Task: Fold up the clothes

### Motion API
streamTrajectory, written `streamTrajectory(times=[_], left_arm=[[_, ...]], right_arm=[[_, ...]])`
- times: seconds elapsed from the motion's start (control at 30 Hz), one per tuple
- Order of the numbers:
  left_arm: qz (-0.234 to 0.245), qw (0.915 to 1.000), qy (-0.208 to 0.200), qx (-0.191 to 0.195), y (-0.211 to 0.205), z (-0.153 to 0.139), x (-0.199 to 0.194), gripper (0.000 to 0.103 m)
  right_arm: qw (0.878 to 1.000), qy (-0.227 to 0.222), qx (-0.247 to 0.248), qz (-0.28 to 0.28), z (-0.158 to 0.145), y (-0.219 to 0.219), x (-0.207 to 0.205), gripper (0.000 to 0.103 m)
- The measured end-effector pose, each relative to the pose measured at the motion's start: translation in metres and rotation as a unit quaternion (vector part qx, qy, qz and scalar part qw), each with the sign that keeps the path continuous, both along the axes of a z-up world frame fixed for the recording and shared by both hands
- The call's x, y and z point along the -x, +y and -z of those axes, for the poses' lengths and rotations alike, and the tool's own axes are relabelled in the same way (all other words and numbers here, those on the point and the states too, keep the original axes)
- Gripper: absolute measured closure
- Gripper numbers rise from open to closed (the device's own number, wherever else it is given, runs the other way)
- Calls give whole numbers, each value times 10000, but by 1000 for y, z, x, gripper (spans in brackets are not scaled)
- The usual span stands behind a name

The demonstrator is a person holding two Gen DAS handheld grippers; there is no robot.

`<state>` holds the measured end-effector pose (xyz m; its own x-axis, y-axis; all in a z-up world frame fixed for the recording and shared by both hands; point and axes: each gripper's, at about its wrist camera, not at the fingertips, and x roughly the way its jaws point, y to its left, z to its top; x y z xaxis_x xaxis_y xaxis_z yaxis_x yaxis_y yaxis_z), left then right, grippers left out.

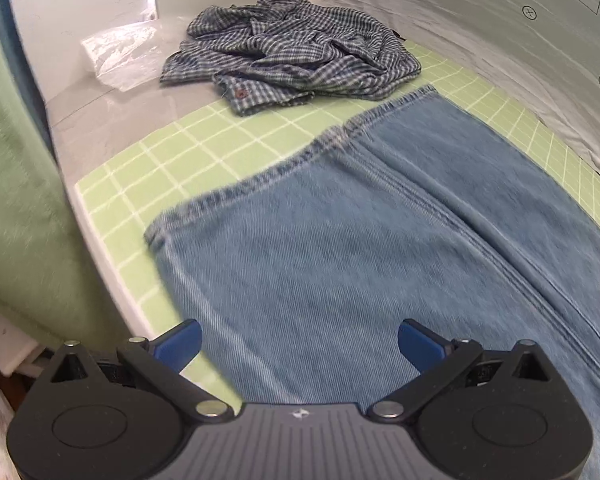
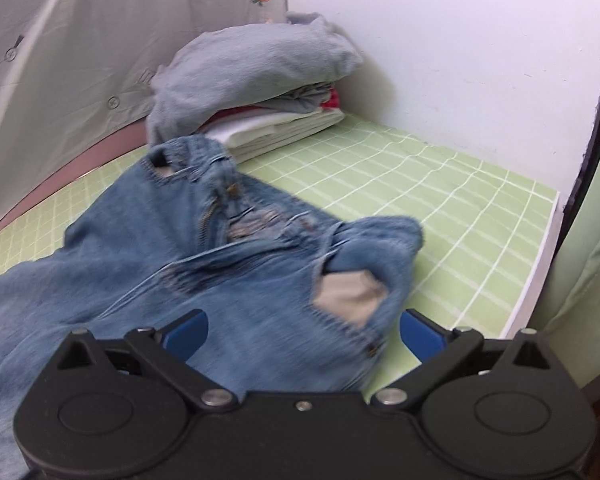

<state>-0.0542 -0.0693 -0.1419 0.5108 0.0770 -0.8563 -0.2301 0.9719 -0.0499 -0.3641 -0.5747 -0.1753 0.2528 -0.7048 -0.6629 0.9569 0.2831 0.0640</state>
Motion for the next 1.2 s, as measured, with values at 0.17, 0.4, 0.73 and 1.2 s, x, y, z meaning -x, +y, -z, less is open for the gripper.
streamTrajectory(times=[0.17,0.4,0.73,1.2], left_arm=[[178,9998,-73,-19,18,2,-38,0],[492,9985,-230,-67,25,2,-115,2],[1563,9874,-255,-6,1,14,-220,21],[1617,9846,-594,-297,-3,17,-233,97]], right_arm=[[9998,-19,-201,-85,8,30,-36,0],[9979,-98,-532,-351,21,72,-88,0],[9959,118,-765,-478,16,111,-136,0],[9924,648,-792,-684,5,128,-167,0]])
